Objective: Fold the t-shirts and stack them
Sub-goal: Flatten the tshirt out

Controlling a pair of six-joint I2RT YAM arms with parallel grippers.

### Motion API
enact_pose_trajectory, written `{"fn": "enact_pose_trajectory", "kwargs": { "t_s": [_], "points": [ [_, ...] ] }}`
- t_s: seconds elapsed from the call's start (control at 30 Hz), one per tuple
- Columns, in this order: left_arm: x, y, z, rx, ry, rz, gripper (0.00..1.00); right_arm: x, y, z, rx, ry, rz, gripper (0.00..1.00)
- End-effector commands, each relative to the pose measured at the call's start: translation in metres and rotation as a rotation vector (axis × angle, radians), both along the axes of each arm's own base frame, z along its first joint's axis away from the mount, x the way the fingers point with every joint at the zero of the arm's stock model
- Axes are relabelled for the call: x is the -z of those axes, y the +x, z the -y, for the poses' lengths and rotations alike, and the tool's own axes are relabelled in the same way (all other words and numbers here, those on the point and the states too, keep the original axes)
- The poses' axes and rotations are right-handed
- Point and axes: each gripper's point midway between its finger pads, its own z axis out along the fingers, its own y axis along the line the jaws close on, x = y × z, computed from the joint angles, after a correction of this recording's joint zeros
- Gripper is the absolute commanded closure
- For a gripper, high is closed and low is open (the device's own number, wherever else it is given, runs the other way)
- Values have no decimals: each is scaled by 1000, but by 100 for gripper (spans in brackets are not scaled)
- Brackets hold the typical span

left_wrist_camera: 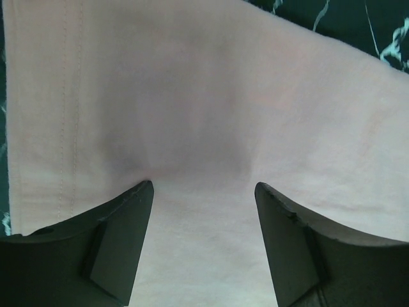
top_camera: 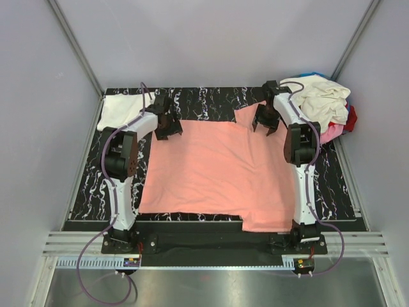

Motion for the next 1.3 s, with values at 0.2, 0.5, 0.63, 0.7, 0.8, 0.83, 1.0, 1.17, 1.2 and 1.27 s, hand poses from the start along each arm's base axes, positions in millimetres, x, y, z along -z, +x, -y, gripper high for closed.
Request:
{"fn": "enact_pose_trajectory", "kwargs": {
  "t_s": [0.2, 0.5, 0.63, 0.7, 0.8, 0.83, 1.0, 1.17, 1.2, 1.27],
  "points": [
    [16, 16, -25, -12, 18, -88, 29, 27, 48, -9, 0, 86, 57, 32],
    [6, 25, -35, -53, -11, -85, 28, 6, 93, -24, -13, 178, 224, 30],
    [-14, 33, -37, -36, -26, -58, 28, -10, 105, -29, -12, 207, 280, 30],
    [-29, 36, -37, -32, -30, -24, 28, -18, 103, -28, -15, 204, 287, 30],
    [-68, 37, -30, -19, -62, 50, 28, -54, 103, -25, -19, 191, 346, 28],
    [-89, 39, -27, -13, -77, 92, 28, -65, 102, -25, -20, 193, 364, 28],
    [-151, 29, -15, 36, -95, 170, 24, -140, 86, -19, -20, 181, 453, 24],
    [-192, -37, -24, 32, -69, 203, 23, -205, 40, -20, -24, 206, 485, 24],
    [-192, -52, -24, 34, -65, 197, 23, -191, 24, -20, -16, 199, 431, 24],
    [-180, -103, -32, 20, -50, 152, 22, -227, -4, -24, -26, 207, 504, 24]
  ]
}}
